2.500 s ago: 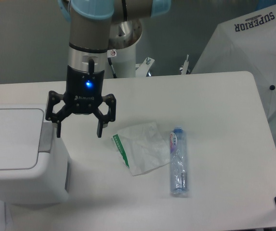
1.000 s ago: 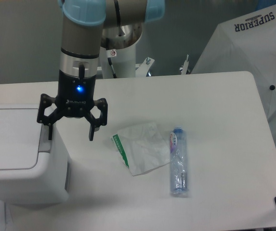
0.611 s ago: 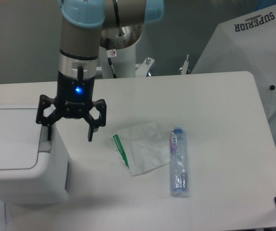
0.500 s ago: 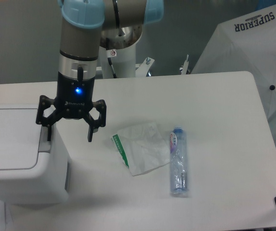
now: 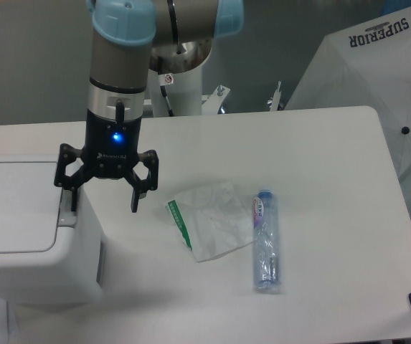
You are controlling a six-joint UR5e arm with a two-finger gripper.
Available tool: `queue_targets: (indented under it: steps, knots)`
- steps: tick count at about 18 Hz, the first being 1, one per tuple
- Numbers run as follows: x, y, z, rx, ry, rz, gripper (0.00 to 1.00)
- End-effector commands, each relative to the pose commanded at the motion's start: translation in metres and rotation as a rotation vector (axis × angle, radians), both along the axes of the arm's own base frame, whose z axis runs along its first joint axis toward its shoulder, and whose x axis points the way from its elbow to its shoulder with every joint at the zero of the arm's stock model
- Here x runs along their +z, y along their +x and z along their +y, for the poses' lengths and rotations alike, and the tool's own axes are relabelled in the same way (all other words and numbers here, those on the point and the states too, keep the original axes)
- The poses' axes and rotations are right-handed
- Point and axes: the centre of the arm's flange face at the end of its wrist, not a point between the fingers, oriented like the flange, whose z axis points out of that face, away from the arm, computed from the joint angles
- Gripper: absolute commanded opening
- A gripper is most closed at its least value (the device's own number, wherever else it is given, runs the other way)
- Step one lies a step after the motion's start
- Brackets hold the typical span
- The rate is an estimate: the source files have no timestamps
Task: Open the trash can
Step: 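Raise the gripper away from the opened bin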
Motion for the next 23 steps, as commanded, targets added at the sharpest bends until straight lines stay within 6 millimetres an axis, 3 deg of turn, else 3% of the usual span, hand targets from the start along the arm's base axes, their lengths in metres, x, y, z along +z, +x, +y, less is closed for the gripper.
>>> queue_targets:
  steps: [5, 7, 10, 17, 23]
  knots:
    - [0.004, 0.000, 0.000, 0.001, 0.006, 0.004, 1.00]
    - [0.014, -0.001, 0.001, 0.000, 0.021, 0.019, 1.00]
    - [0.046, -0.005, 0.003, -0.005, 0.066, 0.061, 1.00]
    - [0.111, -0.057, -0.008, 0.116, 0.069, 0.271, 1.00]
    - [0.106, -0.088, -0.025, 0.119, -0.052, 0.419, 1.00]
